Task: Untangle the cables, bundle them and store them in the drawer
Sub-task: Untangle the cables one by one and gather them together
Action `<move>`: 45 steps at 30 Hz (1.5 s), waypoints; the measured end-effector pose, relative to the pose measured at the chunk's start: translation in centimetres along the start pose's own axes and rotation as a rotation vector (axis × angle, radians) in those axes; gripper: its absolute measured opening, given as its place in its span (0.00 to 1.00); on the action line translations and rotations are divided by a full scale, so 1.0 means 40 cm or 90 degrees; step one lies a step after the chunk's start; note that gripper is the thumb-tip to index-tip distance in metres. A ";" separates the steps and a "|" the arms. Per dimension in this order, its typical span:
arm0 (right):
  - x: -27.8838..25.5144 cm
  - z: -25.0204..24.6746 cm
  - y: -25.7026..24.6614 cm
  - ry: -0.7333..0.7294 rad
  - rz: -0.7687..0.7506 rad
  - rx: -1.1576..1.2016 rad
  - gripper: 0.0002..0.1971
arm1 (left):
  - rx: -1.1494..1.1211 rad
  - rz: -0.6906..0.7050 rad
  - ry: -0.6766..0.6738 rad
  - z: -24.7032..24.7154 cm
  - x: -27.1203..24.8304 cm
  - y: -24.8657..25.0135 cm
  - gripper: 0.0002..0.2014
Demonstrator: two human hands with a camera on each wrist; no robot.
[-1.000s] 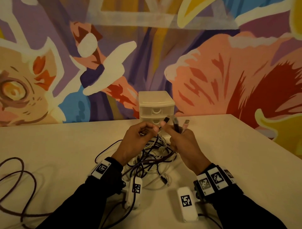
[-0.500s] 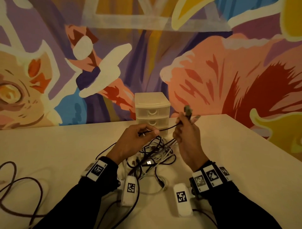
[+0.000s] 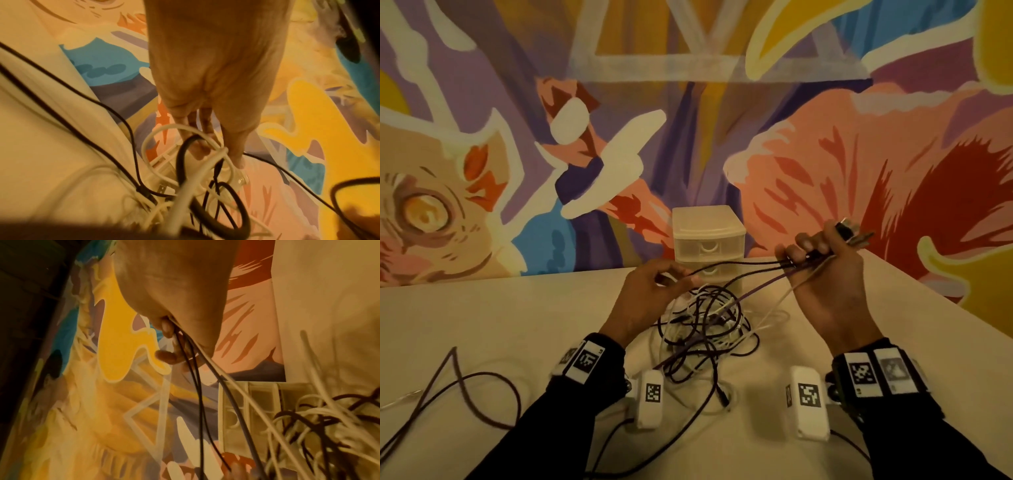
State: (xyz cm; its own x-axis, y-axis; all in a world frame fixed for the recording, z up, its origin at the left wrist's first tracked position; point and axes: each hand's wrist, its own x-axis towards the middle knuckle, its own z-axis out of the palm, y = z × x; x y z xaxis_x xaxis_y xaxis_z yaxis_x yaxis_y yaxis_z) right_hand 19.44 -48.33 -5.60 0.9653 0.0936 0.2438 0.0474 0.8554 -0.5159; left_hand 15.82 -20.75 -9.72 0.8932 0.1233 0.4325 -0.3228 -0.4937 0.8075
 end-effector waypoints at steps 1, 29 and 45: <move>-0.003 0.004 0.007 0.009 0.010 -0.042 0.23 | -0.041 -0.016 0.003 -0.001 -0.001 0.001 0.09; 0.015 0.045 -0.012 0.145 -0.299 -0.333 0.09 | 0.039 -0.008 -0.002 -0.017 0.018 -0.019 0.07; 0.001 0.045 0.043 0.028 -0.149 -0.453 0.22 | 0.050 0.059 -0.124 0.050 0.059 0.112 0.12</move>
State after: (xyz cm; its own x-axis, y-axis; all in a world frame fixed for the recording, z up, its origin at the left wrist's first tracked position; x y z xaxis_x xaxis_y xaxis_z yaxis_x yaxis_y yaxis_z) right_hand 19.10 -45.91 -4.99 0.9186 -0.0833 0.3863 0.3922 0.3124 -0.8652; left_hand 17.11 -24.40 -5.87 0.9070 -0.0897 0.4115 -0.3872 -0.5615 0.7313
